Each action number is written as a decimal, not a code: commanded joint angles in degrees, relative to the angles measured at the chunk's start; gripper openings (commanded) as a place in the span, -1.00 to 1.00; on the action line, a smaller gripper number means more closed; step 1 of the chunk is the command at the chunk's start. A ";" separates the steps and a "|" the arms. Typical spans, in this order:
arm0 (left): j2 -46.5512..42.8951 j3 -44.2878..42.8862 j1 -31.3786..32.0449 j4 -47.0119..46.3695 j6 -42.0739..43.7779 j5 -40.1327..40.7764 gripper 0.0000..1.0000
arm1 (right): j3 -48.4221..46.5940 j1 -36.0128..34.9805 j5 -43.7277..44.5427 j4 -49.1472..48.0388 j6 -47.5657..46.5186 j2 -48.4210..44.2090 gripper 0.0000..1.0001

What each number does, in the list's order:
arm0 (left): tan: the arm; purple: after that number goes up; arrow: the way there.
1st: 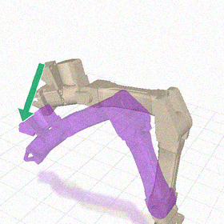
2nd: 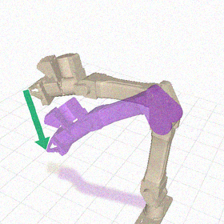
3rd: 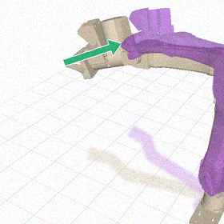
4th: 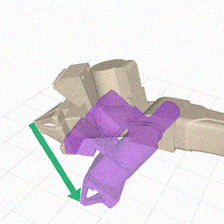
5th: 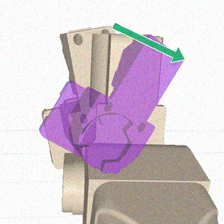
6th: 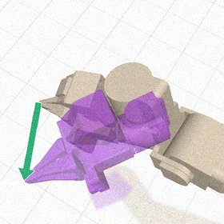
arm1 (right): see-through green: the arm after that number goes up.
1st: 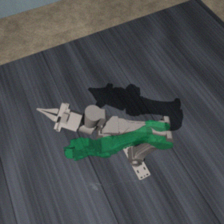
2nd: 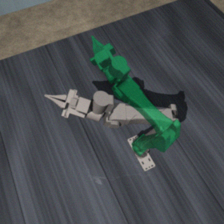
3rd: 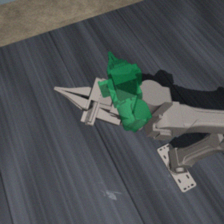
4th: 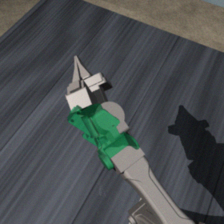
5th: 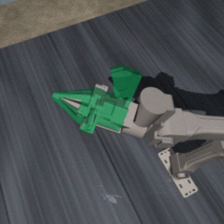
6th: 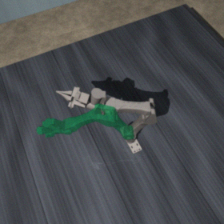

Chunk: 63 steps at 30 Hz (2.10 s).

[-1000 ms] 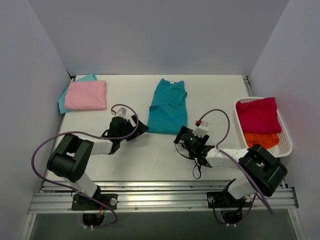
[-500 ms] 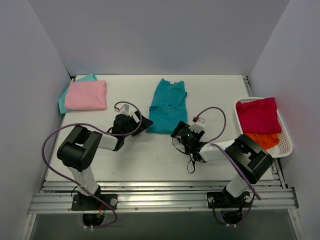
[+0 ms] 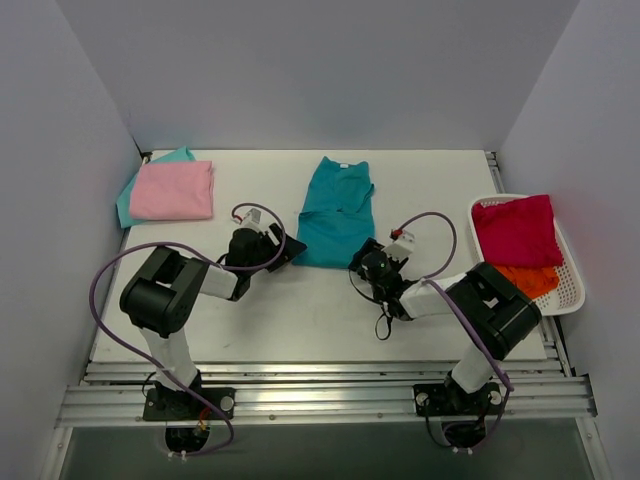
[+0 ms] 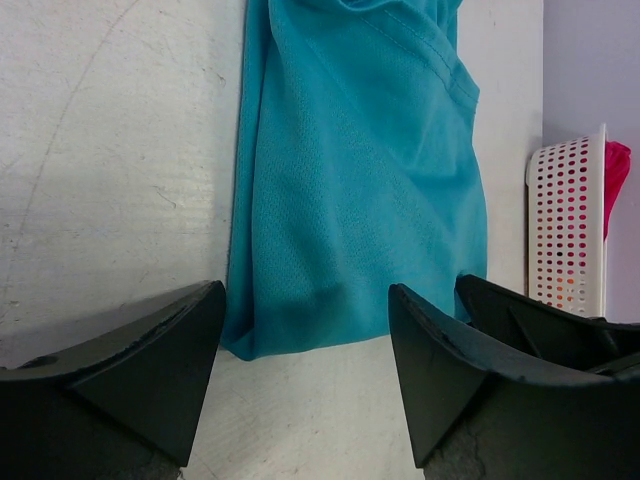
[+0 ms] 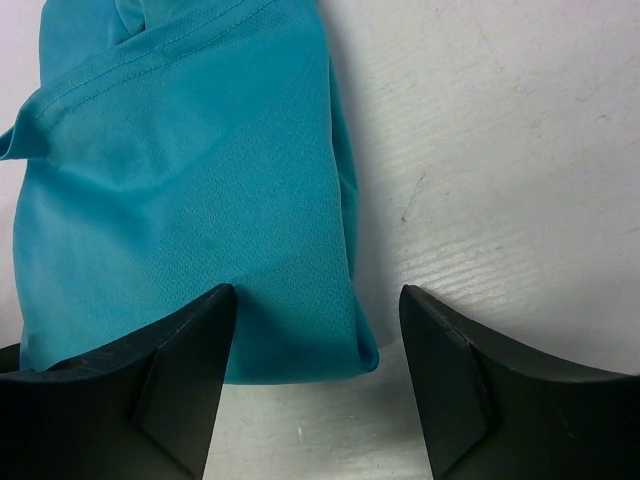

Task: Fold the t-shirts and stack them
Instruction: Fold the tshirt

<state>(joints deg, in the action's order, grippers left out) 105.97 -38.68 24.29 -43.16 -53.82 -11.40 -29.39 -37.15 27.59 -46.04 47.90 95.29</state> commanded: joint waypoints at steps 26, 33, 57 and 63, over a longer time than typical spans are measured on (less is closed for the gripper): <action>-2.25 1.76 2.60 8.35 0.56 0.94 -0.95 | 1.61 1.03 -3.51 7.18 -0.79 -2.99 -1.00; -16.05 4.13 5.40 17.38 1.09 4.44 -0.95 | 1.70 -4.76 1.67 19.48 0.09 -19.40 -1.00; -31.97 -10.10 8.93 37.97 5.39 15.53 -0.95 | -13.15 -9.00 10.55 37.87 -4.30 -26.91 -1.00; -28.37 -14.23 7.26 37.62 6.01 13.52 -0.95 | -16.05 -7.33 10.20 37.26 -5.71 -24.10 -1.00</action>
<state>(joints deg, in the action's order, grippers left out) 76.34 -49.25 32.75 -5.04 -49.06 2.96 -42.61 -45.67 35.24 -9.15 43.79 70.04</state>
